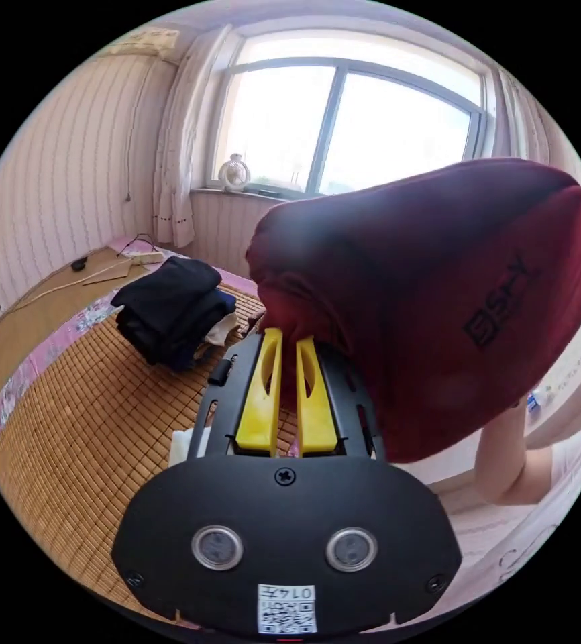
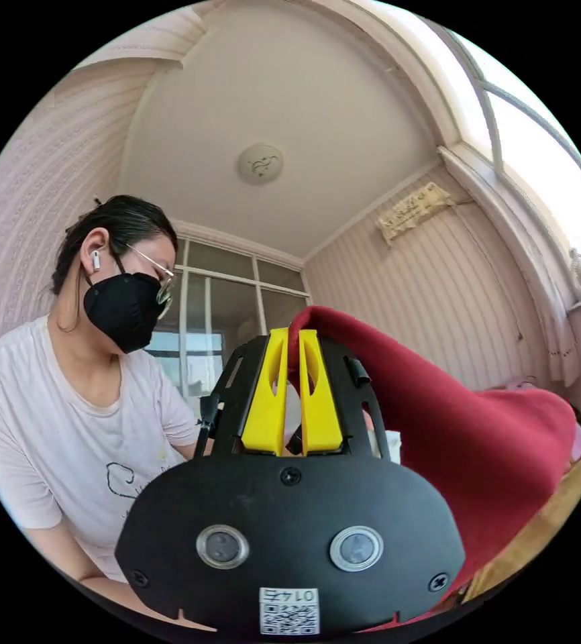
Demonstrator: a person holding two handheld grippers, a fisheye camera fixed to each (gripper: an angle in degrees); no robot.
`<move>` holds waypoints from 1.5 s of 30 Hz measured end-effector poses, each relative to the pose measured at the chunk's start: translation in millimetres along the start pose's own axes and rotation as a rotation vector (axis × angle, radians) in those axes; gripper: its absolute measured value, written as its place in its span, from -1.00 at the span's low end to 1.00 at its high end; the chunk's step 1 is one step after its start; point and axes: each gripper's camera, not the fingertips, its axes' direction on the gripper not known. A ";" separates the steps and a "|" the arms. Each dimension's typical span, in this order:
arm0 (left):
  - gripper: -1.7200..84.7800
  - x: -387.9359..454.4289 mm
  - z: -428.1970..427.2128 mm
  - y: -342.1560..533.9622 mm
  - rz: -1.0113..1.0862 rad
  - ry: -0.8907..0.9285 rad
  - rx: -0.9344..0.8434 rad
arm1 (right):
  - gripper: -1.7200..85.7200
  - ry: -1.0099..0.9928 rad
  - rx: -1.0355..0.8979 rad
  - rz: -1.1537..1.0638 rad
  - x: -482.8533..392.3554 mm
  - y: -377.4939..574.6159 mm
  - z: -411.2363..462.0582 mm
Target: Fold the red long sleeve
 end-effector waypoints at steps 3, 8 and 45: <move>-0.94 -17.3 -81.5 56.8 -0.130 -0.025 0.076 | -0.94 -0.334 -0.011 0.068 -7.5 4.3 61.8; -0.96 -29.3 -198.2 138.2 -0.158 -0.396 0.024 | -0.94 -0.701 -0.007 0.345 -14.1 56.2 192.4; -0.69 -246.4 -265.6 328.1 -0.433 -0.576 -0.335 | -0.70 0.261 -1.335 0.268 2.1 187.7 521.5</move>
